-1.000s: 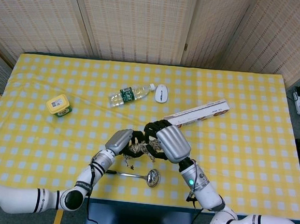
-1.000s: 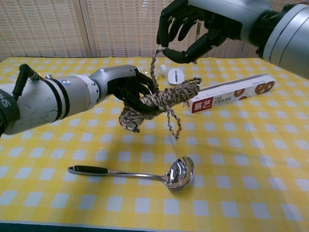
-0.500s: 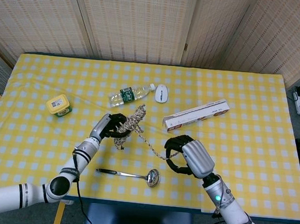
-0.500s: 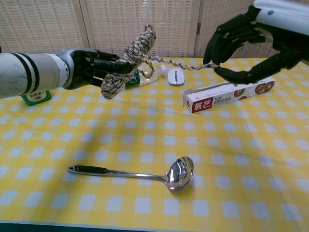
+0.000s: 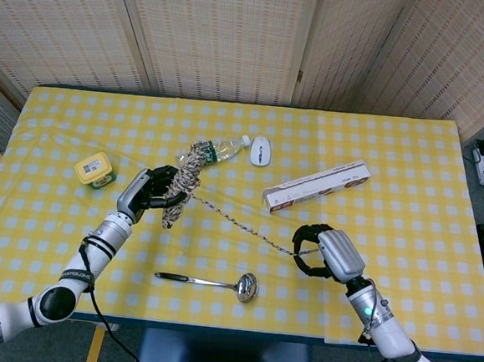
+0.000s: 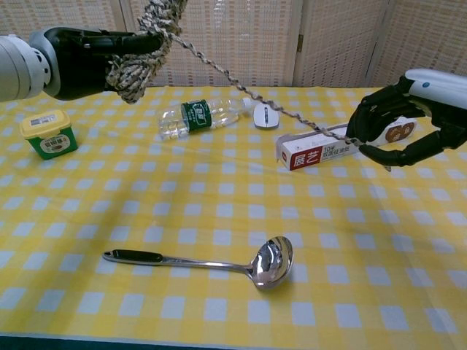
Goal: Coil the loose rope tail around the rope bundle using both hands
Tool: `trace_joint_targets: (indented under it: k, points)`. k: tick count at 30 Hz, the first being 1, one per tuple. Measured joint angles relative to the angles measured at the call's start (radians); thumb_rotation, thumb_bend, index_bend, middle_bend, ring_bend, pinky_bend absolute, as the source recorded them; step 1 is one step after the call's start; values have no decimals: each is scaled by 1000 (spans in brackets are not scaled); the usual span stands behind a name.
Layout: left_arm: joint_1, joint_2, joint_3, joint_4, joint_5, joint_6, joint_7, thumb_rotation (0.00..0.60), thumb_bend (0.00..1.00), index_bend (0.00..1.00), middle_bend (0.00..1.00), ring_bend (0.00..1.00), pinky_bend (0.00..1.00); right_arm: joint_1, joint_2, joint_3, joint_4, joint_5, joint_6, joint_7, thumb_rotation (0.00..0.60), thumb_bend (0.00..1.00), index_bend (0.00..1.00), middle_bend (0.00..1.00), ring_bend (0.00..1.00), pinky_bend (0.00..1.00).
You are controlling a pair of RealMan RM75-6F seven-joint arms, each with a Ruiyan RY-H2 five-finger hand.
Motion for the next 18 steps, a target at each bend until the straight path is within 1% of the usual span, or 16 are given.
trace_joint_targets:
  k: [5, 9, 13, 16, 18]
  points:
    - [22, 9, 17, -20, 157, -17, -39, 600, 590, 631, 678, 587, 648, 39, -23, 58, 13, 86, -57, 1, 600, 572, 661, 446, 383, 341]
    - [32, 12, 47, -21, 296, -12, -58, 600, 591, 636, 679, 586, 643, 83, -41, 120, 15, 173, -103, -17, 600, 573, 661, 449, 388, 350]
    - [32, 15, 98, -7, 440, 10, -63, 600, 590, 639, 678, 586, 639, 123, -53, 178, 5, 253, -134, -39, 600, 580, 661, 454, 395, 355]
    - [25, 15, 149, 9, 526, 41, -43, 600, 590, 639, 678, 587, 636, 157, -63, 217, -6, 309, -144, -78, 600, 581, 661, 457, 398, 359]
    - [16, 14, 182, 19, 562, 58, -16, 600, 591, 639, 679, 588, 635, 179, -70, 238, -19, 342, -146, -112, 600, 582, 661, 459, 399, 363]
